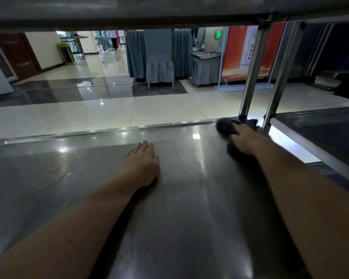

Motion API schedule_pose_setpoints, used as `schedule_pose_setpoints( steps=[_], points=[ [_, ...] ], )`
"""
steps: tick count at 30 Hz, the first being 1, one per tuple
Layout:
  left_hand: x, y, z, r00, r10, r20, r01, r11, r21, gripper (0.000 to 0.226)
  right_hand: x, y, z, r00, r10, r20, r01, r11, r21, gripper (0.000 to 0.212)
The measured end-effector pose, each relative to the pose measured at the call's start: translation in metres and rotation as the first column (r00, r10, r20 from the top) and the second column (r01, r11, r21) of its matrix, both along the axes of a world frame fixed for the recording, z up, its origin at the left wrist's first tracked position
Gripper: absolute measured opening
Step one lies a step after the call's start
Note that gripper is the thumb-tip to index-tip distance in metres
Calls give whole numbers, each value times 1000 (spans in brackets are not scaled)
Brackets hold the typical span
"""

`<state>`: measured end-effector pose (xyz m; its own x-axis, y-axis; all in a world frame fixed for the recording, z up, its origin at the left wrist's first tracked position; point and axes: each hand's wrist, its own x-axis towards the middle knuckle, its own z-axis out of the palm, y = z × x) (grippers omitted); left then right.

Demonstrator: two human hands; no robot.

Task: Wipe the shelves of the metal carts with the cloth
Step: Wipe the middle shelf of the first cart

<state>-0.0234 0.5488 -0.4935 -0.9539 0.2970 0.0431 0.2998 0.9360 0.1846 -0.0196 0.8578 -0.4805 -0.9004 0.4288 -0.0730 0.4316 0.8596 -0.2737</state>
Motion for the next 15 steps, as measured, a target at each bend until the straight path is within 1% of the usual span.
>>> schedule_pose_setpoints(
  steps=[2,4,6,7,8,10,12,15],
  points=[
    [-4,-7,10,997,-58,55,57,998,17,54,1,18,-2,997,-73,-1,73,997,31,64],
    [-13,-25,23,990,-100,97,98,995,23,50,0,19,0,998,-63,12,62,995,76,58],
    [-20,-51,27,998,-54,39,56,997,-56,47,-6,14,2,999,-41,35,38,995,95,54],
    [-23,-62,26,999,-30,15,32,994,-103,49,-9,11,3,998,-40,44,35,993,109,54],
    [-24,-71,23,999,-26,23,29,991,-133,53,-12,11,1,998,-33,49,26,992,127,54],
    [-23,-79,13,998,-45,52,52,989,-142,56,-15,11,0,997,-44,70,37,995,87,59],
    [-26,-81,8,998,-59,38,63,989,-131,55,-19,12,-4,992,-91,83,89,995,34,65],
    [-28,-79,6,997,-67,26,69,991,-111,54,-23,-1,2,992,-107,69,108,994,-14,60]
  ],
)
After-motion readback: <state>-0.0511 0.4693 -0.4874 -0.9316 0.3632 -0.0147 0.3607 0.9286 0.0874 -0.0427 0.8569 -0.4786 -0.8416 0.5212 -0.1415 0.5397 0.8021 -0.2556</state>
